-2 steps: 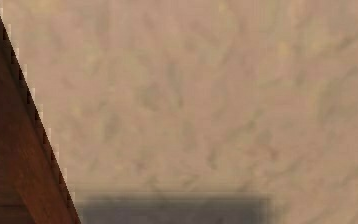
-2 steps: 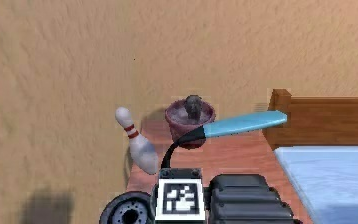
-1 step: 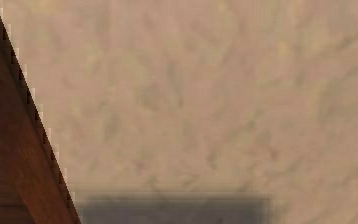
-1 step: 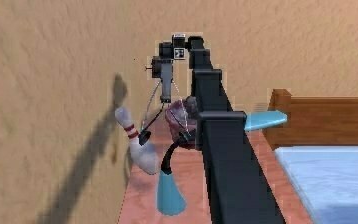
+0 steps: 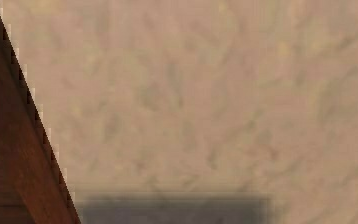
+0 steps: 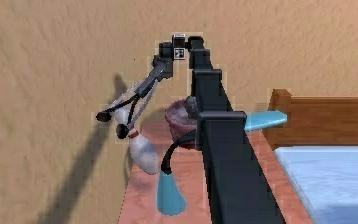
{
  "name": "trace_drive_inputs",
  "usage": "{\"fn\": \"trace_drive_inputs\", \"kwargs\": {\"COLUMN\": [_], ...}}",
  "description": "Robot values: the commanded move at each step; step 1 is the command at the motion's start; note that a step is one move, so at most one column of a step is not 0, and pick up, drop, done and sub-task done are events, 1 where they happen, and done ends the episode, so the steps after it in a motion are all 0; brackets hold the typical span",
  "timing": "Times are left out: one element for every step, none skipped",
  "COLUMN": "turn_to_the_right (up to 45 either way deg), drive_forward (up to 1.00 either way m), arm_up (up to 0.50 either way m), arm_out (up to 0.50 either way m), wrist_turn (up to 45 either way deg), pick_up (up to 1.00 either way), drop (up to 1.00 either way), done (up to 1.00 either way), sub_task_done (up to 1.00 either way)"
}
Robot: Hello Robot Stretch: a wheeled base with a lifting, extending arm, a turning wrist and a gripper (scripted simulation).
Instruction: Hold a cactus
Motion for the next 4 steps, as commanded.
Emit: {"fn": "trace_drive_inputs", "kwargs": {"turn_to_the_right": [0.0,0.0,0.0,0.0], "drive_forward": [0.0,0.0,0.0,0.0], "arm_up": [0.0,0.0,0.0,0.0], "arm_out": [0.0,0.0,0.0,0.0], "wrist_turn": [45.0,45.0,45.0,21.0], "pick_up": [0.0,0.0,0.0,0.0], "drop": [0.0,0.0,0.0,0.0], "done": [0.0,0.0,0.0,0.0], "sub_task_done": [0.0,0.0,0.0,0.0]}}
